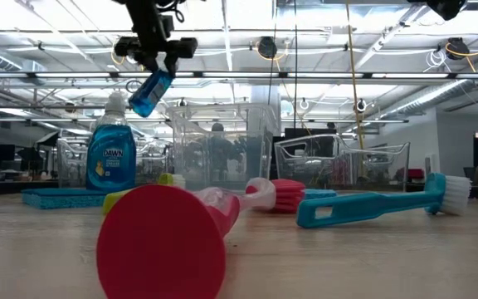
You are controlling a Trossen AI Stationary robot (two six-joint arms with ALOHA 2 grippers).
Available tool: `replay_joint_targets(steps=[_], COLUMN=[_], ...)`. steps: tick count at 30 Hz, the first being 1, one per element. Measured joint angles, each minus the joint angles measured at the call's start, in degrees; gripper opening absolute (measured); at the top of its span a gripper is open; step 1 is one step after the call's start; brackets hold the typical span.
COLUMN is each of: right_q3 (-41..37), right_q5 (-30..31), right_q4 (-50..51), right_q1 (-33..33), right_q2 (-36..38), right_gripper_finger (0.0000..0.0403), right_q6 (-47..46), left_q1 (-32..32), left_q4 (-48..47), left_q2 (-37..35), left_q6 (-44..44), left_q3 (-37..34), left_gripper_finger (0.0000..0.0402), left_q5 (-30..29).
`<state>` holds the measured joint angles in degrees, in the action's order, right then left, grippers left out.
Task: Pick & Place Kitchen Sink Supplies
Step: Put the dish soap into the left transparent bin
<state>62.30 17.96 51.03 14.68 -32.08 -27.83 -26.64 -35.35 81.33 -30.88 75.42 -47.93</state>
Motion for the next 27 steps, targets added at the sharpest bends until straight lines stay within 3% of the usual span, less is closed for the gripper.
replay_joint_targets(steps=[8, 14, 19, 27], right_q3=[0.0, 0.0, 0.0, 0.0], right_q5=[-0.02, -0.02, -0.03, 1.66], right_q4=[-1.03, -4.21, -4.51, -4.55], right_q1=[0.0, 0.0, 0.0, 0.0], right_q2=[0.0, 0.0, 0.0, 0.0], right_gripper_finger=[0.0183, 0.0183, 0.0183, 0.0183], right_q6=[0.0, 0.5, 0.44, 0.1], left_q1=[-0.3, -0.35, -0.24, -0.24], left_q4=[15.92, 37.11, 48.12, 57.23], left_q2=[-9.29, -12.77, -12.76, -12.8], left_q6=[-4.16, -1.74, 0.8, 0.46], left_q3=[-18.35, -31.43, -38.07, -45.9], left_gripper_finger=[0.0161, 0.0155, 0.0156, 0.0155], left_q5=[-0.82, -1.55, -1.3, -3.8])
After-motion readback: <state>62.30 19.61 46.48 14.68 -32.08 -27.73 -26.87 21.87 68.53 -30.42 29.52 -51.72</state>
